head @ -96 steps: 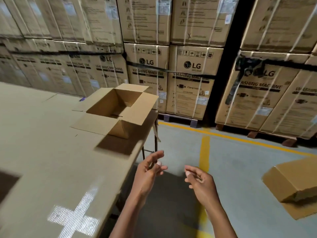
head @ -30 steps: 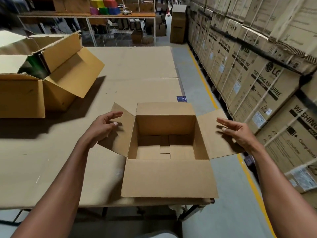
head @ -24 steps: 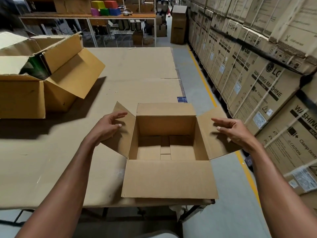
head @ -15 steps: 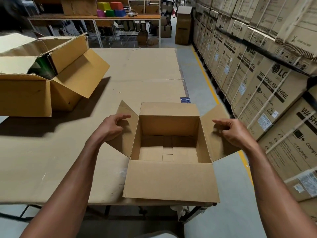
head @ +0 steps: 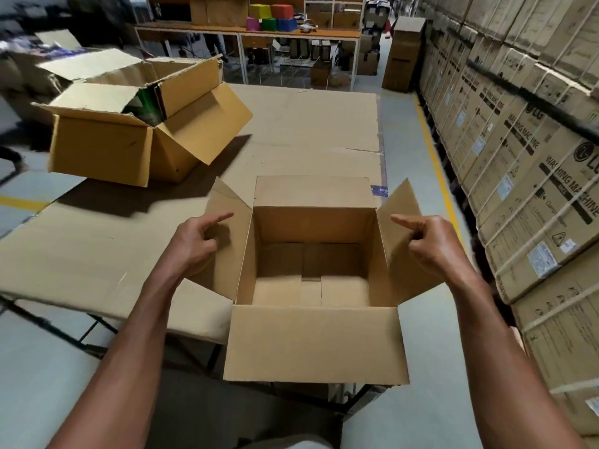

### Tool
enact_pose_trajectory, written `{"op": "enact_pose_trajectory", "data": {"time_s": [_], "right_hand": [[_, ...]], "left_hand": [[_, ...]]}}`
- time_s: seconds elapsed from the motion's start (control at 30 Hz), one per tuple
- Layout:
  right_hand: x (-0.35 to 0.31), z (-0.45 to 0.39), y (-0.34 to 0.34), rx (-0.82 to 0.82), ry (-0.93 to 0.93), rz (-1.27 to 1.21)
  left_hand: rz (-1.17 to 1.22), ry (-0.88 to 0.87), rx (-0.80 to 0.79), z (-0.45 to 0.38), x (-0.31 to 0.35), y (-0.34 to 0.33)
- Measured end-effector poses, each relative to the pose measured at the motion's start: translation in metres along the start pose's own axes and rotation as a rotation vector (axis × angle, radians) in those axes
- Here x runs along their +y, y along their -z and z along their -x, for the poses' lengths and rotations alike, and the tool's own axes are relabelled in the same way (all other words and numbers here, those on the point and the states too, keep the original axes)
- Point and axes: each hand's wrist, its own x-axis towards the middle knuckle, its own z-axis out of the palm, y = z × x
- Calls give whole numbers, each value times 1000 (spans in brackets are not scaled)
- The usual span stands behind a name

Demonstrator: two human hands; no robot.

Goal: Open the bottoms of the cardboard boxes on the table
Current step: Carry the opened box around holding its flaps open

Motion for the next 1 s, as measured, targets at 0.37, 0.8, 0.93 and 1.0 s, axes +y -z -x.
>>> {"op": "enact_pose_trajectory", "data": {"time_s": [0.37, 0.8, 0.93, 1.0], "right_hand": [[-89, 38, -75, -294, 334, -89], [-249, 149, -223, -662, 563, -265], [-307, 185, -278, -715, 611, -259], [-335, 204, -306, -720, 634, -257]], "left_hand": [[-48, 321, 341, 181, -69, 67], [-52, 560, 588, 366, -189, 186], [-41, 625, 647, 411, -233, 235], [-39, 649, 672, 429, -254, 259]]}}
